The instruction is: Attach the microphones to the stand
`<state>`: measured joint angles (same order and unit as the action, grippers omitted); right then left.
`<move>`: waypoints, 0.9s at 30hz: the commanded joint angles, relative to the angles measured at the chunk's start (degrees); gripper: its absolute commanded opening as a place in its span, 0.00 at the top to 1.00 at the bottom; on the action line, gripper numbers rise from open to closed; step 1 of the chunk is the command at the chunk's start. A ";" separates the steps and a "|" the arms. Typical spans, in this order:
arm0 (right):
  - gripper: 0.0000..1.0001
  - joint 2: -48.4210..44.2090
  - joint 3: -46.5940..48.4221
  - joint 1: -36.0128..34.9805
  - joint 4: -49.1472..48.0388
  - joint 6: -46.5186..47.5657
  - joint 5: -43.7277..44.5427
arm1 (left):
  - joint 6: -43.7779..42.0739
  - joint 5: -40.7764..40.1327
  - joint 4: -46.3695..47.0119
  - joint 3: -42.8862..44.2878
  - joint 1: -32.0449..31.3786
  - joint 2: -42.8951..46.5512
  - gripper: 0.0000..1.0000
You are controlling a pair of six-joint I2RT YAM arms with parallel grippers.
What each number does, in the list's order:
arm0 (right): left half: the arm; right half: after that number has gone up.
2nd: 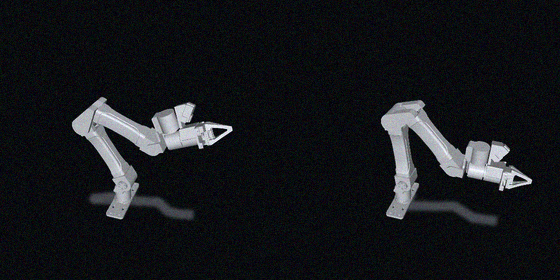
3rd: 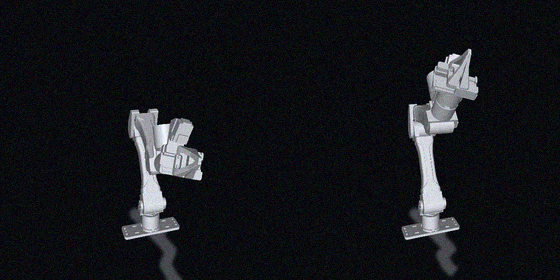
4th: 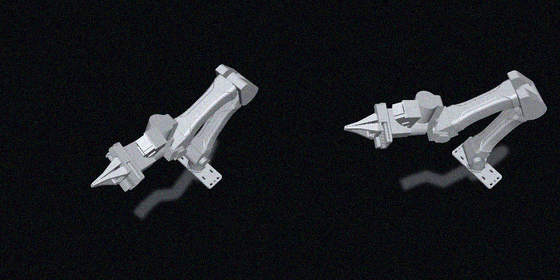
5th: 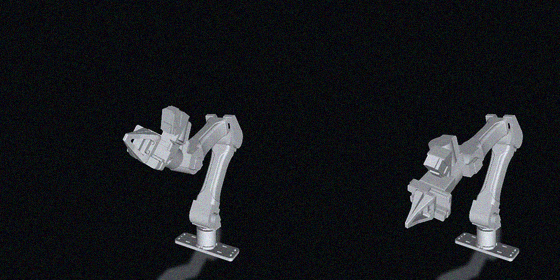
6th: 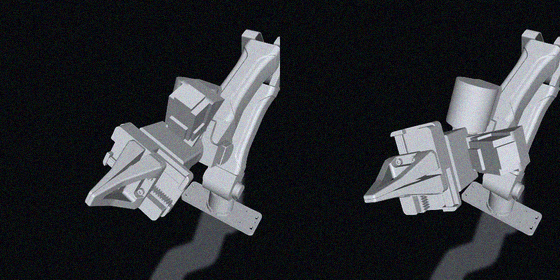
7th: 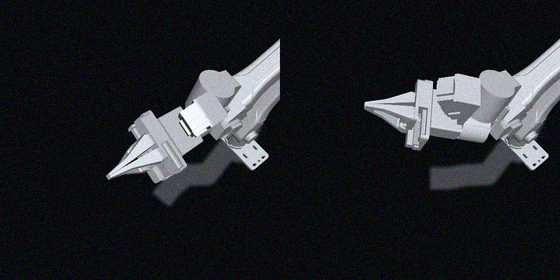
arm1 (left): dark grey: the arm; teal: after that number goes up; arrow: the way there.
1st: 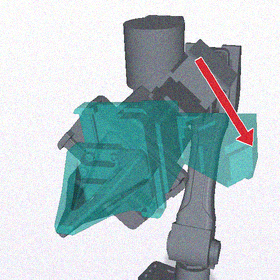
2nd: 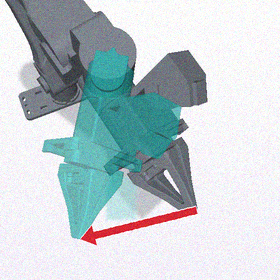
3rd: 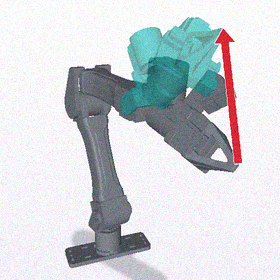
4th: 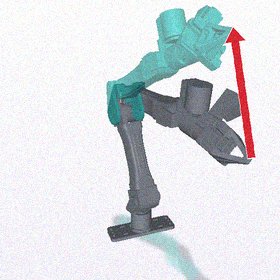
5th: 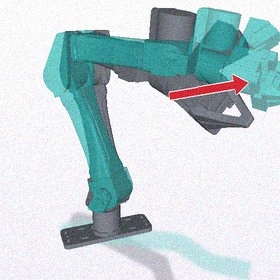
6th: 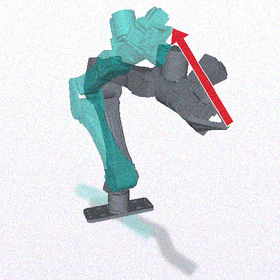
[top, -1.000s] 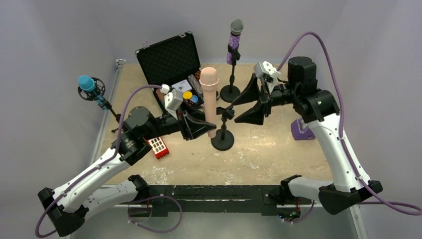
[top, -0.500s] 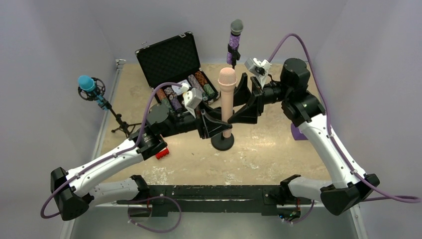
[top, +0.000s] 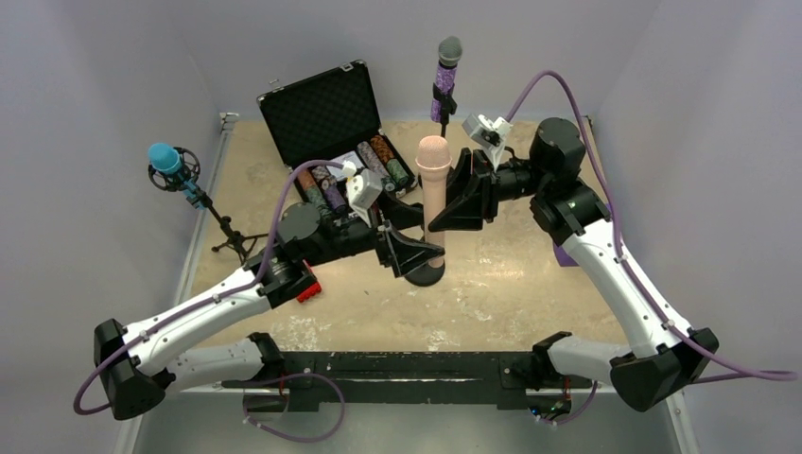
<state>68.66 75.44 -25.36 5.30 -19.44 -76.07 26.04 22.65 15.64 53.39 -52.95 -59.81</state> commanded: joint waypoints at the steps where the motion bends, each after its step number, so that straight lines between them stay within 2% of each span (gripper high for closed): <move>1: 1.00 -2.74 -0.20 -0.30 3.79 5.32 -0.51 | 1.46 -3.89 5.08 -3.43 1.03 8.14 0.01; 4: 1.00 -3.25 0.27 -0.30 10.70 12.96 0.02 | 2.35 -1.77 3.45 -5.04 3.78 13.77 0.01; 8: 1.00 -3.44 -1.35 -0.35 11.65 15.22 -1.63 | 2.53 1.83 -4.83 0.38 6.88 14.89 0.01; 13: 1.00 -3.25 -2.14 -0.64 10.93 15.12 -2.74 | 4.42 4.19 -6.38 7.14 7.41 9.42 0.01; 23: 1.00 -2.60 -2.52 -1.16 10.78 15.31 -2.76 | 7.44 8.29 -2.23 13.04 6.92 -1.81 0.02; 27: 1.00 -1.92 -2.60 -1.26 10.83 15.31 -2.68 | 7.75 9.42 0.66 13.35 6.58 -3.86 0.12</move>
<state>66.39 72.73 -26.26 16.75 -4.89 -77.58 32.47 29.41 11.16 63.33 -45.91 -63.33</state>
